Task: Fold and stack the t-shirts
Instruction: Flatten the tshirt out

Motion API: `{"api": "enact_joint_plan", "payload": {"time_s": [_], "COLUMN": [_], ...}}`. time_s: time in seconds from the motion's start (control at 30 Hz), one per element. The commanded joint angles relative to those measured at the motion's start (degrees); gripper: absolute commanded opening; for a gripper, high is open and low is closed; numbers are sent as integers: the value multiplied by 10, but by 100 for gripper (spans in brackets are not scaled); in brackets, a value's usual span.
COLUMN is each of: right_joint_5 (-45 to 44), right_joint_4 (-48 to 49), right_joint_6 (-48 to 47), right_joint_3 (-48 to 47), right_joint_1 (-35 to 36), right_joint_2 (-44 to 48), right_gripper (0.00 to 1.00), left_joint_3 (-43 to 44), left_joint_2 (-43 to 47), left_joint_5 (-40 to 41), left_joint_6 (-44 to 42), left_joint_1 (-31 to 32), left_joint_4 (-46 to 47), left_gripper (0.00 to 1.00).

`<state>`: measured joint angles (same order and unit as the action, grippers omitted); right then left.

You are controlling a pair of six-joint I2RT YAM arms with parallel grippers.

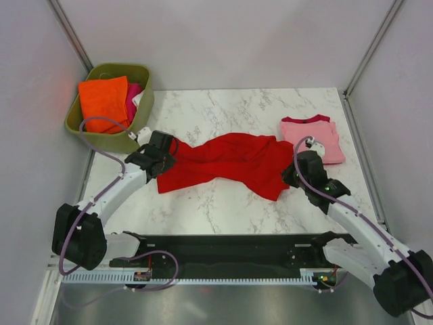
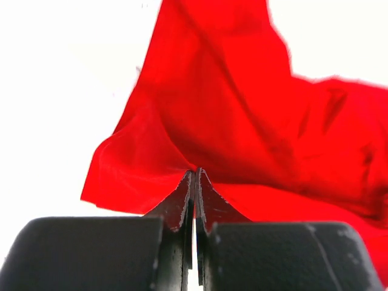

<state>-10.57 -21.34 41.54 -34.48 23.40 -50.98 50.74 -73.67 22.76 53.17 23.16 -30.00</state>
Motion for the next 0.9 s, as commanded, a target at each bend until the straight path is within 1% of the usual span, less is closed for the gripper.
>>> {"api": "enact_joint_plan", "payload": {"time_s": [0.0, 0.03, 0.07, 0.1, 0.13, 0.17, 0.23, 0.27, 0.33, 0.4, 0.43, 0.53, 0.57, 0.63, 0.67, 0.77, 0.87], "right_joint_5": [13, 16, 26, 34, 46, 56, 79, 84, 93, 99, 102, 104, 117, 144, 152, 172, 157], "right_joint_4": [53, 46, 39, 29, 5, -5, -24, -27, -42, -60, -64, -65, -64, -66, -70, -80, -80], "right_joint_6": [-40, -44, -52, -55, -62, -73, -83, -88, -99, -106, -107, -104, -105, -111, -109, -95, -89], "right_joint_3": [-137, -167, -232, -267, -304, -373, -427, -473, -513, -564, -577, -609, -628, -654, -684, -723, -735], "right_joint_1": [-2, -7, -9, -12, -14, -14, -13, -13, -13, -14, -13, -13, -13, -14, -14, -13, -14], "right_joint_2": [-59, -70, -89, -97, -101, -103, -96, -91, -70, -48, -38, 11, 23, 50, 55, 83, 94], "right_gripper": [0, 0, 0, 0, 0, 0, 0, 0, 0, 0, 0, 0, 0, 0, 0, 0, 0], "left_joint_3": [68, 83, 118, 138, 160, 206, 269, 288, 333, 349, 356, 362, 365, 388, 400, 457, 501], "left_joint_2": [8, 6, 1, -1, -3, -3, 5, 10, 39, 73, 116, 187, 227, 264, 286, 299, 297], "left_joint_5": [12, -1, -10, -17, -19, -16, -6, -4, 10, 22, 25, 23, 22, 11, 7, -11, -11], "left_joint_6": [-57, -65, -82, -91, -99, -117, -137, -158, -170, -179, -181, -183, -176, -170, -165, -161, -158], "left_joint_1": [-30, -37, -50, -55, -58, -60, -59, -60, -60, -60, -59, -60, -60, -60, -60, -60, -60], "left_joint_4": [-4, -7, -11, -20, -41, -54, -87, -98, -121, -146, -150, -161, -167, -186, -194, -233, -256], "left_gripper": [2, 2, 2, 2, 2, 2, 2, 2, 2, 2, 2, 2, 2, 2, 2, 2, 2]}}
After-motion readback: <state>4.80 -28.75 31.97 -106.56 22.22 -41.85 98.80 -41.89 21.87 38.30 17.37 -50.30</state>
